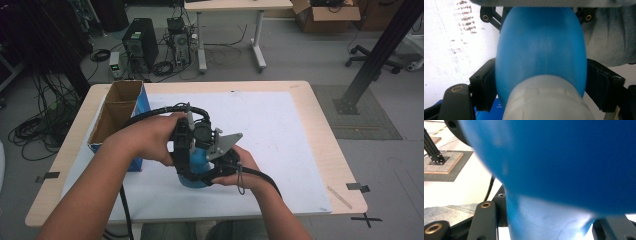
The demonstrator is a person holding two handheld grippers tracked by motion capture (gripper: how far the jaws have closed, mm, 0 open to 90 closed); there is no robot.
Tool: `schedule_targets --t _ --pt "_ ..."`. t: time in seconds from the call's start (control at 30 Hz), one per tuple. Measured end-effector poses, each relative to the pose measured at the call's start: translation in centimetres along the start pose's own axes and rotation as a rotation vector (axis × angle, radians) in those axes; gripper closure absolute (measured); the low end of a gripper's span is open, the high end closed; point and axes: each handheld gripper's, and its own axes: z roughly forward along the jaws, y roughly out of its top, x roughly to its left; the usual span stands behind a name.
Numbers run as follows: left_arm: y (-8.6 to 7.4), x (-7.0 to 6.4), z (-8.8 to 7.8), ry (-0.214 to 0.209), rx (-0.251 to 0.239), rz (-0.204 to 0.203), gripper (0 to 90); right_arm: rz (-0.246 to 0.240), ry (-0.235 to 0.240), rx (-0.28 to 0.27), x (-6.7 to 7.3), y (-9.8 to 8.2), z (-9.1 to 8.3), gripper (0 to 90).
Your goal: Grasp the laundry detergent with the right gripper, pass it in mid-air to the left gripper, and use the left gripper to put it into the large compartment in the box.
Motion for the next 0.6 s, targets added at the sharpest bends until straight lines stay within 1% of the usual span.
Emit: schedule_targets --t 0.03,0.13,0.17,0.27,0.3,0.33,0.4,0.5,0.57,0.6 --pt "0.01 -0.01 -0.01 0.003 0.003 0.005 22.8 -0.01 -0.002 -0.003 -0.06 0.02 0.03 45.4" --pt "0.0 0.0 0.01 0.006 0.005 0.004 25.3 -0.011 -0.007 0.004 -0.03 0.1 0.02 45.4" --pt "-0.02 -0.01 0.05 0.005 0.003 0.007 26.8 -0.009 -0.002 -0.006 0.03 0.2 0.07 45.3" --pt "0.01 -0.04 0.01 0.006 0.001 0.008 32.2 -0.015 -0.004 -0.007 0.05 0.28 0.13 45.4" --pt "0.02 -0.05 -0.01 0.002 0.0 0.01 32.2 -0.012 0.001 -0.009 0.11 0.33 0.16 45.4" --pt "0.05 -0.09 -0.02 0.004 0.001 0.012 35.1 -0.02 -0.005 -0.008 0.12 0.38 0.23 45.4" --pt "0.04 -0.12 -0.02 0.01 0.004 0.011 37.3 -0.022 -0.004 -0.009 0.12 0.4 0.25 45.3" --pt "0.0 -0.21 -0.07 0.018 0.008 0.016 37.8 -0.011 0.003 -0.01 0.26 0.46 0.27 45.4" --pt "0.0 -0.38 -0.12 0.034 0.009 0.026 38.1 -0.021 0.0 -0.012 0.16 0.42 0.22 45.4" --pt "0.0 -0.38 -0.12 0.034 0.009 0.026 38.2 -0.021 0.0 -0.012 0.16 0.42 0.22 45.4"
